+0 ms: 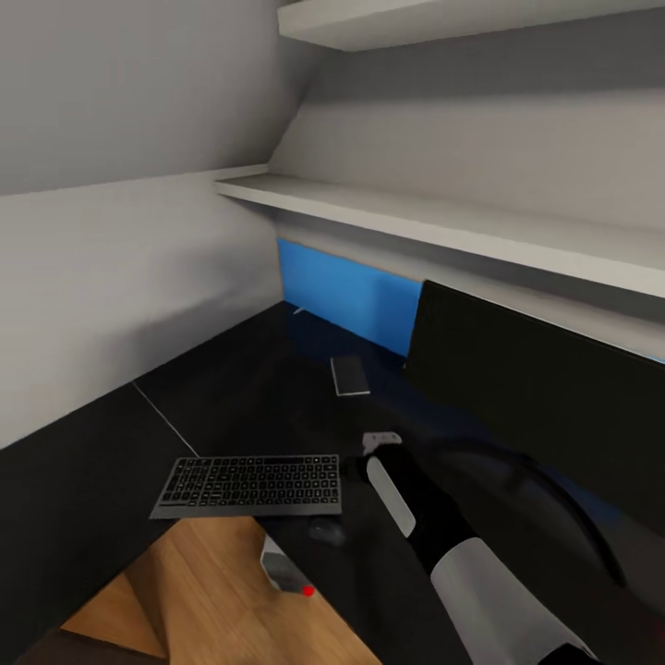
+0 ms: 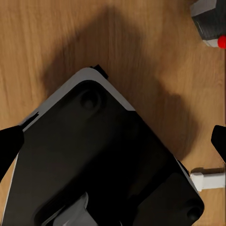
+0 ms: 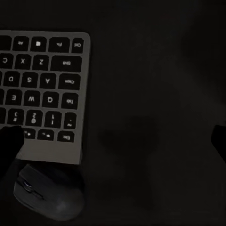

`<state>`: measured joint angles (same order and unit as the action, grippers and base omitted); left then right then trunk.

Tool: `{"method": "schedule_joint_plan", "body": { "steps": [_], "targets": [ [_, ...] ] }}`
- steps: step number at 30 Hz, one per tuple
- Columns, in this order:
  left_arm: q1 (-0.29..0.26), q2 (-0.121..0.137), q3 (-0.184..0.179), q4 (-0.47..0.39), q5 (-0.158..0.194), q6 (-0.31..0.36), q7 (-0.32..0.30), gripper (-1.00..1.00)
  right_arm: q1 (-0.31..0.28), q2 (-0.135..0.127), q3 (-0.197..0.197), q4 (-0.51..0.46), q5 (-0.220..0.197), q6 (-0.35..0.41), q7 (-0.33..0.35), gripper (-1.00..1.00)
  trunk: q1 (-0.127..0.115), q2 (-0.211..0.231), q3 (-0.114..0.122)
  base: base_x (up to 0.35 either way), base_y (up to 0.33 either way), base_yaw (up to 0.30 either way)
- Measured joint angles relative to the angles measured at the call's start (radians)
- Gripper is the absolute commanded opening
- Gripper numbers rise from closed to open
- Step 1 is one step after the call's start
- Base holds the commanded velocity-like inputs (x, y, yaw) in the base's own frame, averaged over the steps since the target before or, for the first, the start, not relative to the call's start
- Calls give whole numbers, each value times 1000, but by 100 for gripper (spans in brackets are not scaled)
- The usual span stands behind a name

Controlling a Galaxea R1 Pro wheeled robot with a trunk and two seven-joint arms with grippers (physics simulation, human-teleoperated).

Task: In the bedroom, organize the workspace by keeping the computer under the desk, ensuring the monitor is on the desk, placing the keyboard on the desk next to the monitor, placing the mouse on the desk next to the keyboard, moving the folder from the swivel chair onto the desk next to the mouse, stacking the notebook on top of the folder with the pen on top of the notebook, and positioning the swivel chair next to the desk.

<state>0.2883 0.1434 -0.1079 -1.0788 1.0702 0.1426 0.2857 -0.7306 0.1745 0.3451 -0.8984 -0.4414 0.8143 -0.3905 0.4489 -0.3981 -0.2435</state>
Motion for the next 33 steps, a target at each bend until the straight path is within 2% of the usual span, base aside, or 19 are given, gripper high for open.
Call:
{"method": "schedule_joint_plan", "body": {
  "steps": [9, 19, 28, 33],
  "targets": [
    [0, 1, -3, 0, -1, -16, -1, 100, -14, 0, 0, 40, -3, -4, 0, 100, 0, 0, 0, 85, 22, 0],
    [-1, 1, -3, 0, 0, -17, -1, 100, -65, 0, -1, 178, -47, -94, 0, 100, 0, 0, 0, 6, 2, 0],
    [-2, 0, -3, 0, 0, -17, -2, 100, -77, 0, -2, 207, -63, -113, -6, 100, 0, 0, 0, 0, 0, 0],
    [-2, 0, -3, 1, 0, -16, -2, 100, -78, 0, -2, 209, -66, -115, -43, 100, 0, 0, 0, 0, 0, 0]
  ]
}}
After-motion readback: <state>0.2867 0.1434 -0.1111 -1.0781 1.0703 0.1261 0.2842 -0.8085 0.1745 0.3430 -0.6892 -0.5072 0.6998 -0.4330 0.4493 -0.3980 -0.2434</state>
